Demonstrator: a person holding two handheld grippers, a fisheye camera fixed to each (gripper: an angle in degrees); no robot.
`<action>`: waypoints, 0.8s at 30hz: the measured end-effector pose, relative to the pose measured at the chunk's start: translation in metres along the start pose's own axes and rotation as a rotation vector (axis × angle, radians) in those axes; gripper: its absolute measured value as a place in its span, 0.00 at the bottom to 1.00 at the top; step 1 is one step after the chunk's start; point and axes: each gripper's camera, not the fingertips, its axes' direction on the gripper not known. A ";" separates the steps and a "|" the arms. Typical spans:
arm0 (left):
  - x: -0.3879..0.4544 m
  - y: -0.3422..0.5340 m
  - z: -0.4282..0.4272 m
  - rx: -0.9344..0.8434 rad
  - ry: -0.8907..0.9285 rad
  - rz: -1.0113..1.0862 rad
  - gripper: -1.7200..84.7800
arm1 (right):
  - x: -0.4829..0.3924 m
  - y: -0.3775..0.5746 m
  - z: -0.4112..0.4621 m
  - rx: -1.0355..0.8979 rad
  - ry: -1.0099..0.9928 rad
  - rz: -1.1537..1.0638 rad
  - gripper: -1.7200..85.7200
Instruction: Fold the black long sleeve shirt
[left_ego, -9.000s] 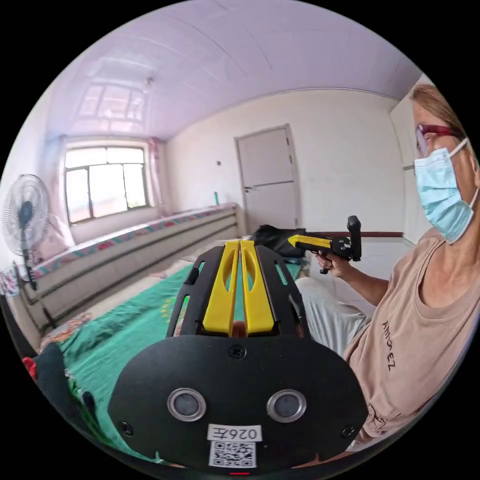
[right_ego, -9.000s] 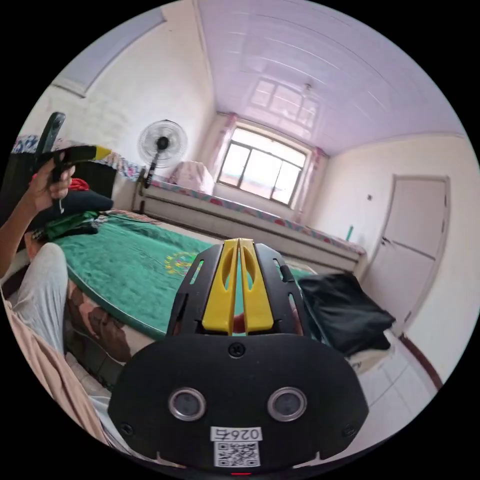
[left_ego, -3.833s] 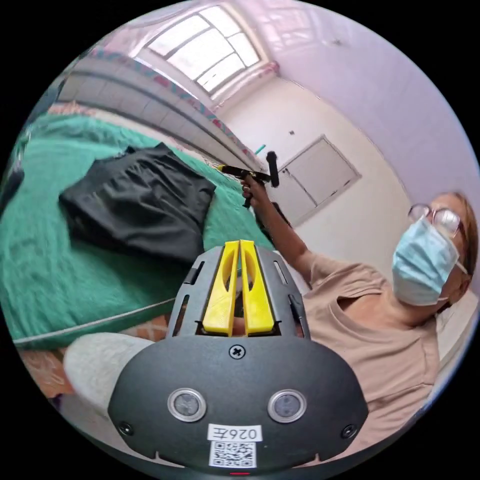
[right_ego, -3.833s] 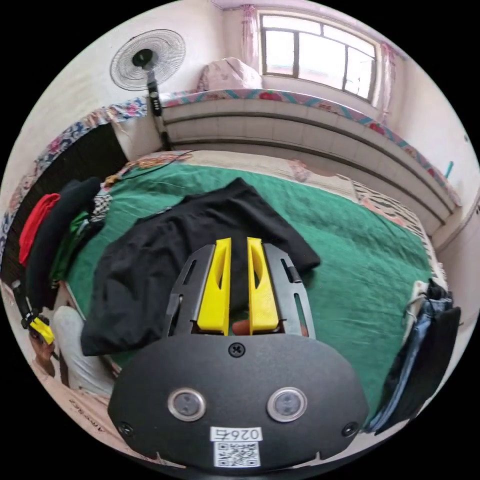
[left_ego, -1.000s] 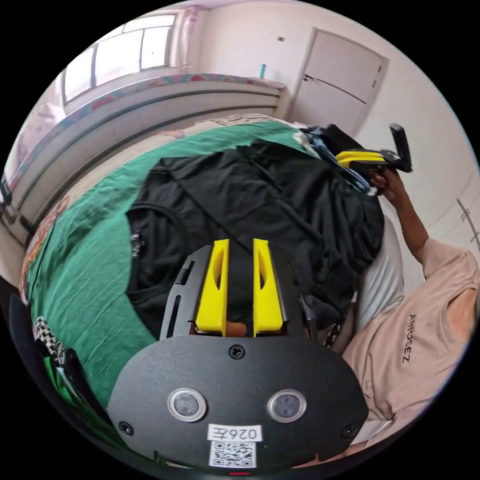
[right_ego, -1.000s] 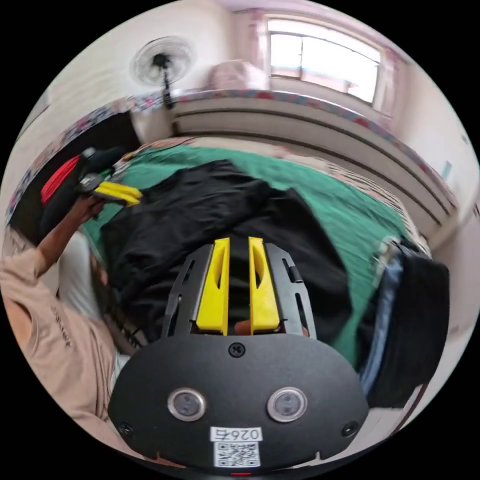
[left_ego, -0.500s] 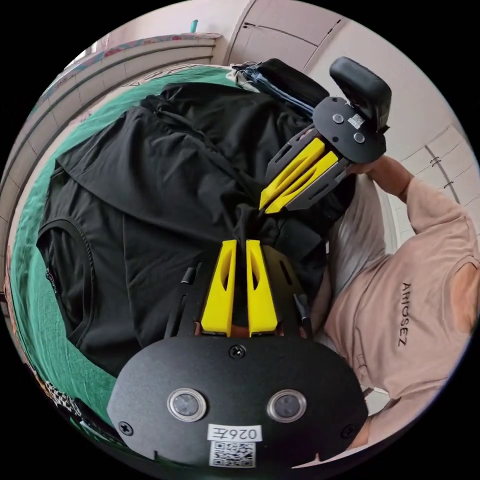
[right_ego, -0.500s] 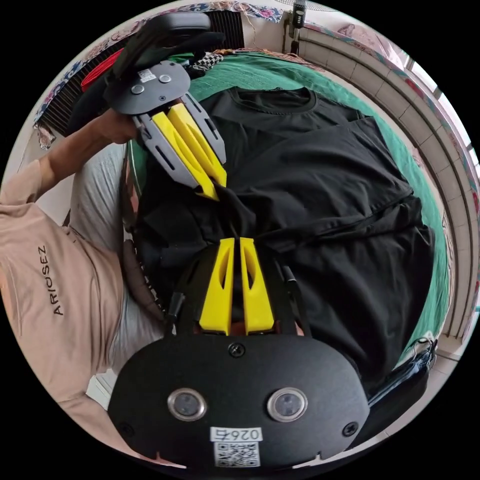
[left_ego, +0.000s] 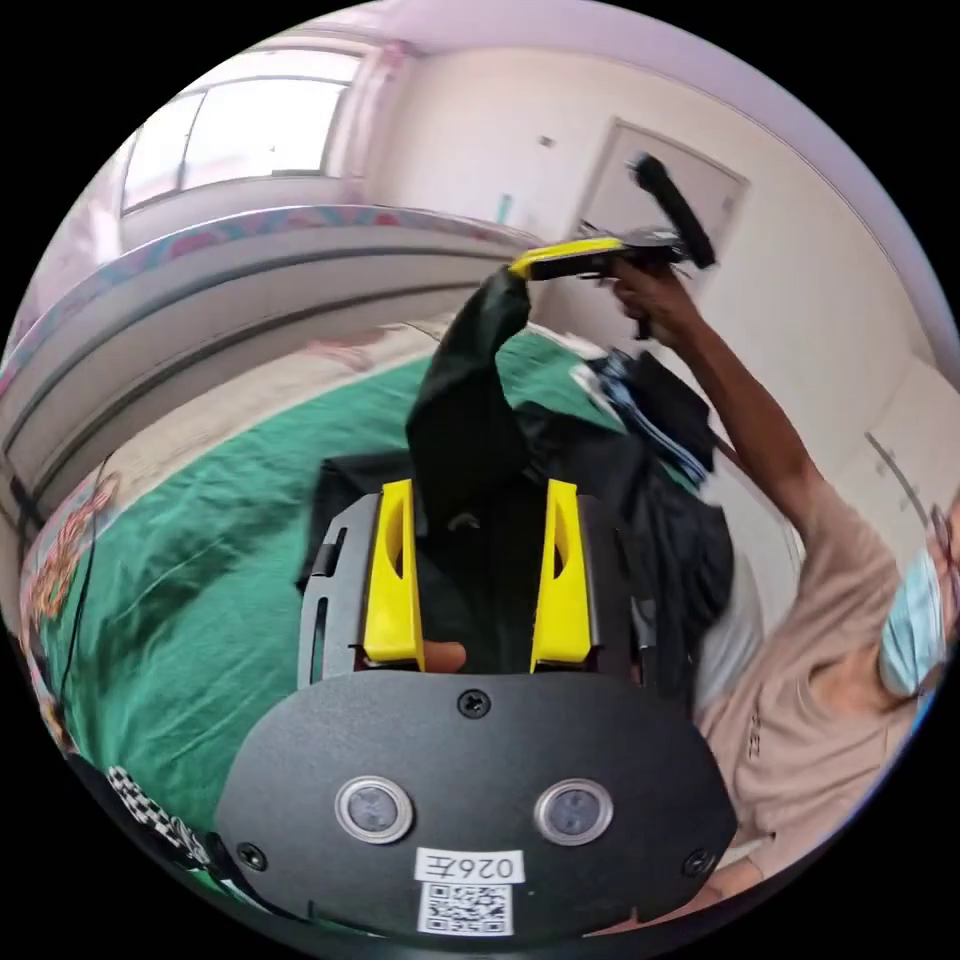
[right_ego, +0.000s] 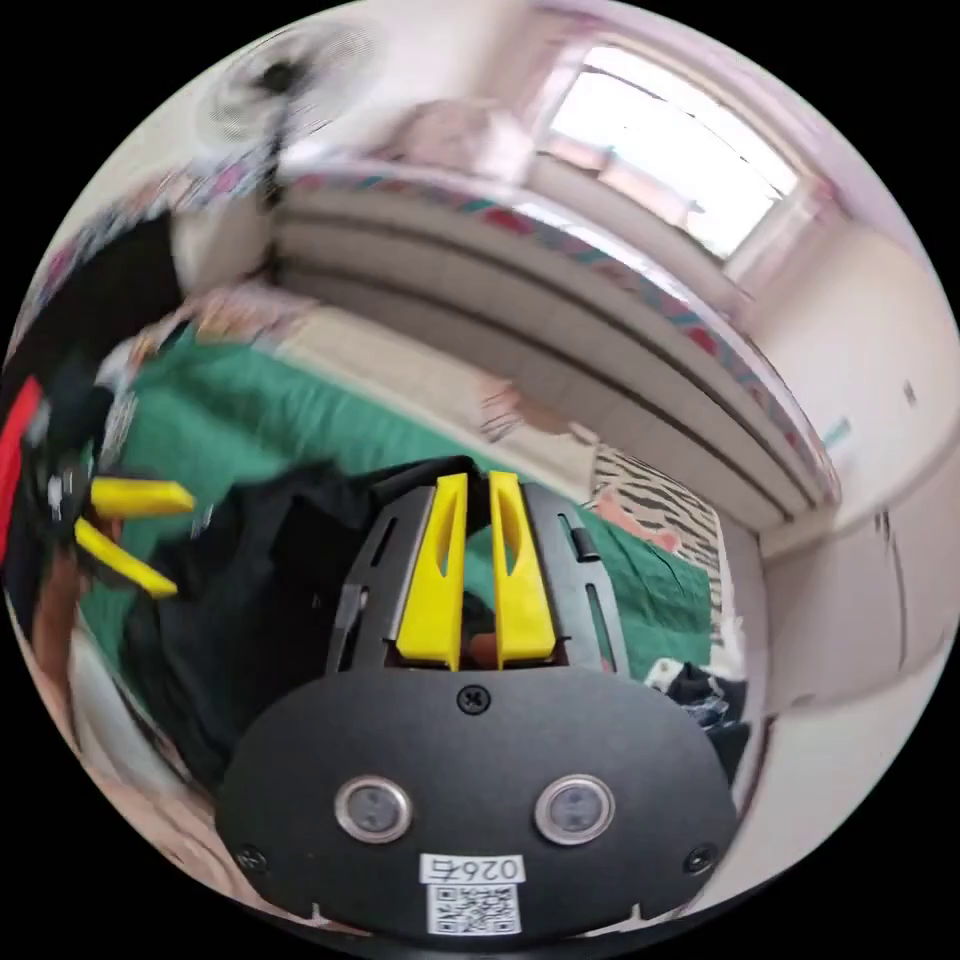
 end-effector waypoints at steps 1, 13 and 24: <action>-0.037 0.001 -0.001 0.021 -0.036 -0.085 0.23 | 0.039 0.004 -0.011 0.094 0.001 0.162 0.07; -0.164 0.087 0.107 -0.200 -0.158 -0.394 0.22 | 0.148 0.318 0.113 -0.123 -0.081 0.364 0.12; -0.075 0.060 0.146 -0.460 -0.422 -0.018 0.03 | 0.193 0.415 0.185 -0.294 -0.211 0.425 0.08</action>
